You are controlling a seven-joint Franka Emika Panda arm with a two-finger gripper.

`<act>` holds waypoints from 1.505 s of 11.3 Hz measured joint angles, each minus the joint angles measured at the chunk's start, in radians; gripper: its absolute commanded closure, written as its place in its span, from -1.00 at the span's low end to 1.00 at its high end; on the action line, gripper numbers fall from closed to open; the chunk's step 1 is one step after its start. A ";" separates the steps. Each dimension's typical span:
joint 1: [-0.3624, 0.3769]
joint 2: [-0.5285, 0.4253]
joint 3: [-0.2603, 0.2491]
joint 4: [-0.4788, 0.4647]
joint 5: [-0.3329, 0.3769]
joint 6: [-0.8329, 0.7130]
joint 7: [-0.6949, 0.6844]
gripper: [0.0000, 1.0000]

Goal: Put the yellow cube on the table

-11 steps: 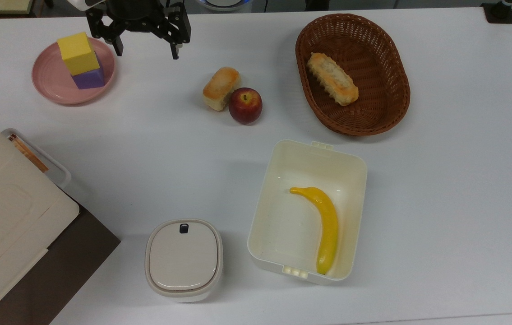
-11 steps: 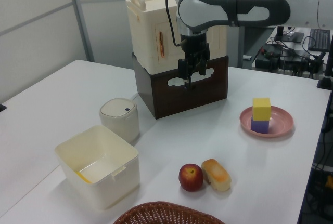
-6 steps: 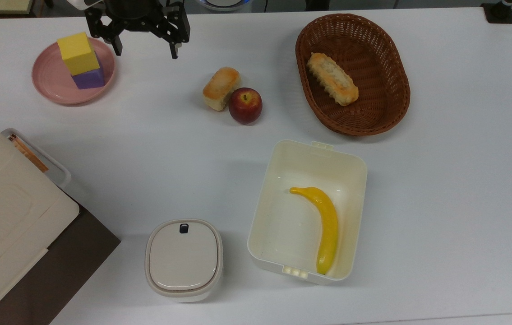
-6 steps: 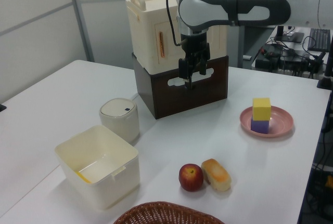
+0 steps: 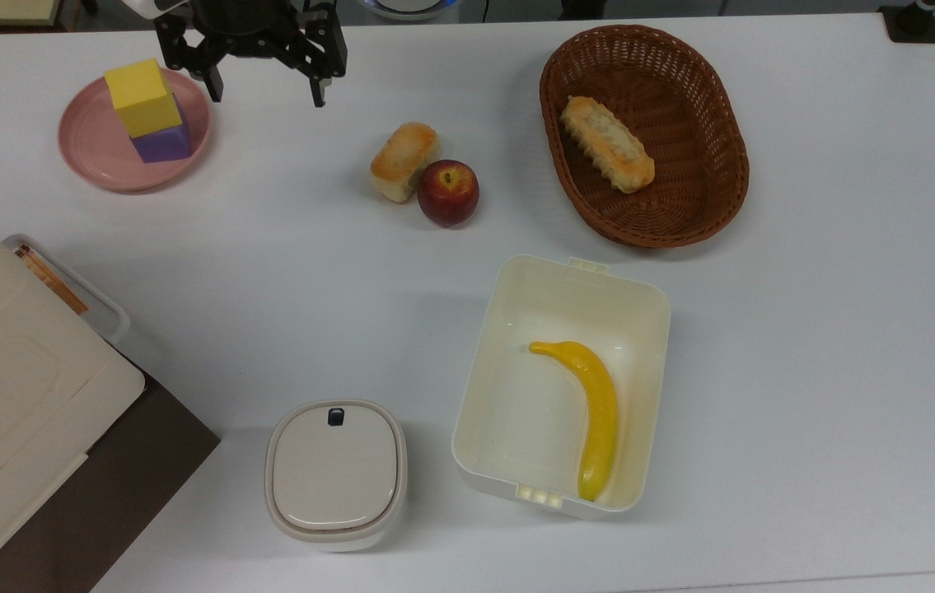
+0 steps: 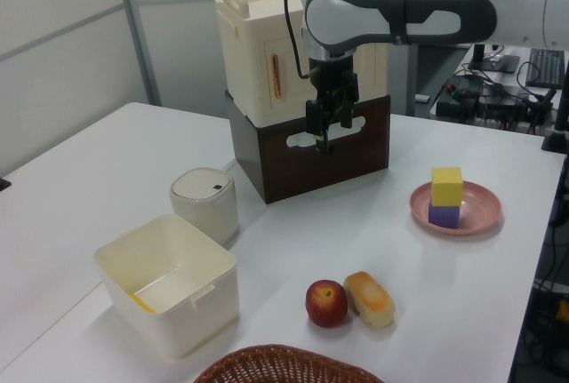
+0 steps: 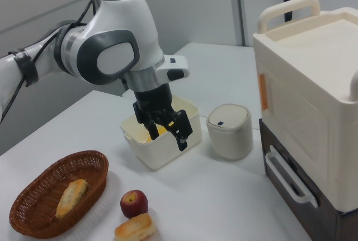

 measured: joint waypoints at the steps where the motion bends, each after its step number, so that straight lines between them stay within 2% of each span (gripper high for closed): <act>1: 0.000 0.000 0.000 0.000 0.000 0.000 0.000 -1.00; 17: 0.001 -0.001 0.000 0.000 0.000 0.000 -0.022 -1.00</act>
